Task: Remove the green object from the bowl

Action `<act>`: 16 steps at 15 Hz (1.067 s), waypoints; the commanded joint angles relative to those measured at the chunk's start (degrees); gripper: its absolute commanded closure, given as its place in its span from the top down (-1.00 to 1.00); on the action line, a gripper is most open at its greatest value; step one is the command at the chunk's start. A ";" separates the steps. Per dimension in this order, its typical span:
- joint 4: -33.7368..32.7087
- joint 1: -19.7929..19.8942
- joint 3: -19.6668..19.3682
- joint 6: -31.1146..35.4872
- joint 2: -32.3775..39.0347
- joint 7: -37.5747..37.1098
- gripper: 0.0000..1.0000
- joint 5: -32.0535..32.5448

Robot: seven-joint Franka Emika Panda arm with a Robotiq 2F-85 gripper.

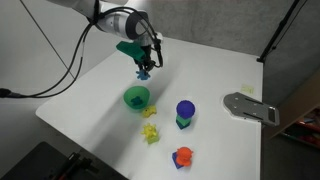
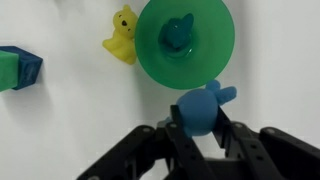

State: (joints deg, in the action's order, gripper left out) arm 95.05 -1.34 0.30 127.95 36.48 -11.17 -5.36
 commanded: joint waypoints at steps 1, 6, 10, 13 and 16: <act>1.90 3.08 -0.79 -0.89 -2.31 1.46 -0.78 -2.22; 3.52 6.79 -2.61 -0.34 -2.71 1.58 -0.78 -3.34; 4.10 8.12 -4.30 -0.18 -1.55 0.98 -0.79 -2.70; 4.49 8.51 -5.33 -0.27 0.12 0.76 -0.79 -2.36; 4.58 8.71 -5.91 -0.09 2.08 0.91 -0.79 -2.20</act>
State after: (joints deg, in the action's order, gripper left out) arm 99.68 6.91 -5.28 127.95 37.27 -10.85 -7.38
